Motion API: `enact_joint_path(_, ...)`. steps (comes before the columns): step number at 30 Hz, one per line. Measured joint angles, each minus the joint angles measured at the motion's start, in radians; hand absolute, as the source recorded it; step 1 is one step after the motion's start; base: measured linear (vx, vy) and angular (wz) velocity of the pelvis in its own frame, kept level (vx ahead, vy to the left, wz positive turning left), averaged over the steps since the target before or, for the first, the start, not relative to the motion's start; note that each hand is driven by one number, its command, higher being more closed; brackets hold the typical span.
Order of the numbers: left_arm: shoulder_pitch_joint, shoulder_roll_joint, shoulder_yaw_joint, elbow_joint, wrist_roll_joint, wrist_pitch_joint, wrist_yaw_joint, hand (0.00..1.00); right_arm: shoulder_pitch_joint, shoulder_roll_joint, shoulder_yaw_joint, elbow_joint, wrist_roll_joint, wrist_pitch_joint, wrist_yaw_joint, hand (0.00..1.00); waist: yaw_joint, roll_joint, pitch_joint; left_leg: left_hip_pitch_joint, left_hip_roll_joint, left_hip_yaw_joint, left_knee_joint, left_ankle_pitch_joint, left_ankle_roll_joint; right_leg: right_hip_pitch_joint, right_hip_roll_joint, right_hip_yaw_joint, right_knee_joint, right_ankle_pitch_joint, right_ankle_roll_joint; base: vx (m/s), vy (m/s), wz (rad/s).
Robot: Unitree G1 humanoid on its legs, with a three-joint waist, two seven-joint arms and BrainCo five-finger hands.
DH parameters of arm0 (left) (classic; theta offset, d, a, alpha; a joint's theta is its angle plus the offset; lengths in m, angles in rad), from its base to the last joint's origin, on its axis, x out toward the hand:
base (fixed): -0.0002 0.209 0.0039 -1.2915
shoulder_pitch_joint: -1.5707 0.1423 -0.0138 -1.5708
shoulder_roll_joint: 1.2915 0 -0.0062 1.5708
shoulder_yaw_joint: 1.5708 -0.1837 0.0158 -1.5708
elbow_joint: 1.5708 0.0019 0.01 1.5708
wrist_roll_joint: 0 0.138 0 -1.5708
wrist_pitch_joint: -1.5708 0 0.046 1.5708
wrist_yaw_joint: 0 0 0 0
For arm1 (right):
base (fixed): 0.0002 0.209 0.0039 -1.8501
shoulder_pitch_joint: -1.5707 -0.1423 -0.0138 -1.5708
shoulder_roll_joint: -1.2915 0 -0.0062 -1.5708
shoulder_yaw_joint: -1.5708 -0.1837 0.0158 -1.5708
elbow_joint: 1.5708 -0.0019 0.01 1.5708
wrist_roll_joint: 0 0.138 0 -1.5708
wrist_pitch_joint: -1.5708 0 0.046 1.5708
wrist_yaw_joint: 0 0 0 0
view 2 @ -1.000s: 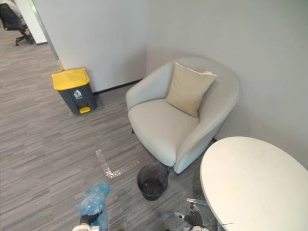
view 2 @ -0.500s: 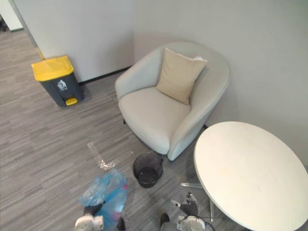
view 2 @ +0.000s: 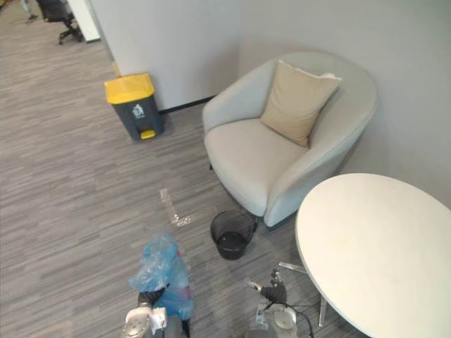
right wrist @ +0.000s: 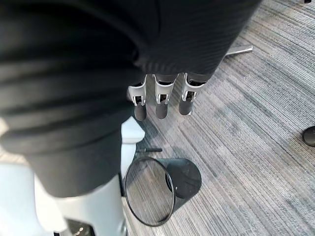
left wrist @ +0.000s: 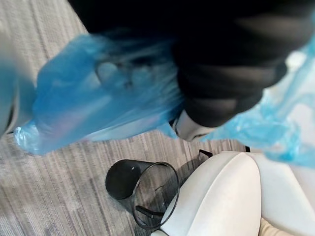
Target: Gather rubbish on tea table into small bin, then transfer packed bag to large trash can.
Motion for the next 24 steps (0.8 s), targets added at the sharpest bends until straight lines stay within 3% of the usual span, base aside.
enact_joint_path(3,-0.009,0.004,0.0,0.004,0.0,-0.001,-0.003,1.0,0.003,0.002,-0.003,0.005,-0.001,0.0,-0.001,0.0,-0.002,0.001,-0.002,0.037,0.022,0.071,0.083,-0.12,-0.002,-0.001,-0.024,-0.045,-0.048,0.049,0.027,-0.06,0.142,0.49)
enact_joint_path(5,-0.015,0.0,0.001,0.024,0.0,-0.001,-0.003,1.0,0.007,0.004,-0.01,0.011,-0.001,0.001,-0.002,0.0,-0.01,0.011,-0.007,0.061,0.012,0.114,0.017,-0.151,-0.013,0.0,-0.032,-0.063,-0.07,0.069,0.058,-0.06,0.229,0.44)
enact_joint_path(8,-0.013,0.051,-0.015,0.092,0.003,-0.001,-0.003,1.0,-0.004,0.03,-0.021,0.071,-0.002,0.001,-0.003,0.0,-0.01,-0.043,-0.03,0.089,-0.083,0.126,-0.138,-0.101,0.019,0.01,-0.062,-0.046,-0.186,0.141,0.088,-0.06,0.198,0.13)
enact_joint_path(11,-0.017,0.074,-0.033,0.115,0.014,-0.001,-0.003,1.0,-0.017,0.015,-0.024,0.107,-0.002,0.001,-0.006,0.0,-0.013,-0.043,-0.031,0.095,-0.121,0.104,-0.163,-0.094,0.034,0.033,-0.078,-0.048,-0.23,0.165,0.103,-0.04,0.169,0.14)
enact_joint_path(15,-0.019,0.087,-0.03,0.127,0.019,-0.001,-0.003,1.0,-0.019,0.011,-0.031,0.144,-0.002,0.001,-0.007,0.0,-0.016,-0.042,-0.03,0.103,-0.163,0.067,-0.182,-0.1,0.043,0.051,-0.102,-0.069,-0.229,0.147,0.123,0.0,0.082,0.34)
enact_joint_path(17,-0.016,0.086,-0.028,0.126,0.019,-0.001,-0.004,1.0,-0.024,0.011,-0.044,0.151,-0.002,0.001,-0.007,0.0,-0.016,-0.057,-0.029,0.076,-0.199,0.016,-0.133,-0.138,0.069,0.048,-0.139,-0.08,-0.155,0.077,0.135,0.08,0.087,0.61)
enact_joint_path(19,-0.018,0.092,-0.028,0.121,0.019,-0.001,-0.003,1.0,-0.024,-0.002,-0.052,0.162,-0.002,0.001,-0.007,0.0,-0.017,-0.06,-0.031,0.063,-0.222,-0.036,-0.087,-0.18,0.086,0.059,-0.175,-0.108,-0.072,0.059,0.156,0.14,0.055,0.77)
enact_joint_path(20,-0.017,0.092,-0.031,0.121,0.019,-0.001,-0.003,1.0,-0.023,-0.019,-0.055,0.163,-0.002,0.002,-0.007,0.0,-0.022,-0.056,-0.022,0.065,-0.227,-0.069,-0.065,-0.2,0.098,0.028,-0.192,-0.09,0.056,0.067,0.131,0.15,0.057,0.93)
enact_joint_path(22,-0.016,0.095,-0.032,0.101,0.019,-0.001,-0.002,1.0,-0.009,-0.017,-0.062,0.16,-0.001,0.002,-0.007,0.0,-0.042,-0.031,-0.013,0.098,-0.218,-0.151,-0.052,-0.22,0.109,-0.072,-0.163,0.005,0.306,0.1,0.066,0.22,0.098,1.08)
enact_joint_path(24,-0.015,0.116,-0.017,0.093,0.018,-0.001,0.001,1.0,-0.003,0.003,-0.06,0.145,-0.001,0.001,-0.005,0.0,-0.041,-0.046,-0.004,0.139,-0.214,-0.204,-0.054,-0.238,0.119,-0.129,-0.103,0.042,0.386,0.021,0.081,0.3,0.026,0.85)
